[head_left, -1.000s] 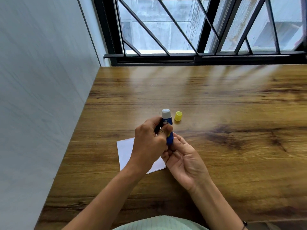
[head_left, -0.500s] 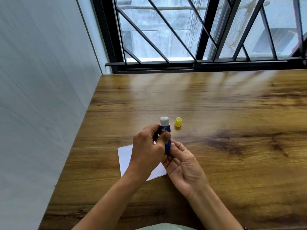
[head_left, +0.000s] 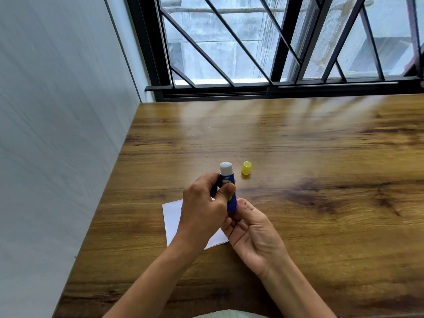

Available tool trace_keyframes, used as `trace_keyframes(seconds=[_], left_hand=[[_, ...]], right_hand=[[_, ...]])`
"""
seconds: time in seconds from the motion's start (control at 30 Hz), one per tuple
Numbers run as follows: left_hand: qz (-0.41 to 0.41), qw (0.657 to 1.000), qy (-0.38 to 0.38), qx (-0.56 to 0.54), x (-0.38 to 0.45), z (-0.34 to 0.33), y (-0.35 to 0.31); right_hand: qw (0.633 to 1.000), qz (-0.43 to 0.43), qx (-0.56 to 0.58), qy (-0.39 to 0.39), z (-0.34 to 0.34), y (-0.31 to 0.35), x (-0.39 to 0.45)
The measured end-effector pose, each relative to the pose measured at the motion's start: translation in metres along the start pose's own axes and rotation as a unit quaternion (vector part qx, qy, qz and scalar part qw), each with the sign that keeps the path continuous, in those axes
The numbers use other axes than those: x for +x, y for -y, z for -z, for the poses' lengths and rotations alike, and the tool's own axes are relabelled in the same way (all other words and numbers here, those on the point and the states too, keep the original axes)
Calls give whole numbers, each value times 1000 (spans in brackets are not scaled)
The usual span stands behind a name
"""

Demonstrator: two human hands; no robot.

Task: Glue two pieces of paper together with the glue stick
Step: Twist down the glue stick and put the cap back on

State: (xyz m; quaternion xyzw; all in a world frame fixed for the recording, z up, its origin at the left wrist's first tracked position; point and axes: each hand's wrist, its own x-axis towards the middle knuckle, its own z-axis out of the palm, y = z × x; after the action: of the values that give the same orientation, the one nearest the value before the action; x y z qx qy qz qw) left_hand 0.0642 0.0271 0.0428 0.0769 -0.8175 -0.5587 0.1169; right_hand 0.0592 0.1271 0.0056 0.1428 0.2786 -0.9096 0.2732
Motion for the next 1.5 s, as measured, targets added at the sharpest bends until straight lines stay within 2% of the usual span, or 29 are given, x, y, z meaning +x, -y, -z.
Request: trace_keyframes(seconds=[0.13,0.27,0.33,0.63,0.83,0.93,1.17,1.4,1.5], left_hand=[[-2,1000,-10,9,1,0,-1],[2,1000,-13,-6,1,1,-2],[0,1000,-13,-3,0,1,-1],[-17,1000,-12,4,0,1,-4],[-13,1000,-8,13,1,1,-1],[-16,1000,-7,11,-1,3,1],[-17,999,-8,27,0,-1,1],[-11,1000,-5,15,3,0,0],[-14,1000,-2,12,2,0,0]], right_hand=[[1000,25,7,9,3,0,2],[999,-46,3,19,-2,1,-1],[998,-54,-1,12,-3,-1,-1],[999,19,11,38,2,-1,-1],[997,-69,9,15,-2,1,-3],[997,-81,4,15,-3,-1,-4],[1000,1,9,20,3,-1,-4],[997,-78,19,6,-4,1,-4],[996,-86,30,2,-4,0,-5]])
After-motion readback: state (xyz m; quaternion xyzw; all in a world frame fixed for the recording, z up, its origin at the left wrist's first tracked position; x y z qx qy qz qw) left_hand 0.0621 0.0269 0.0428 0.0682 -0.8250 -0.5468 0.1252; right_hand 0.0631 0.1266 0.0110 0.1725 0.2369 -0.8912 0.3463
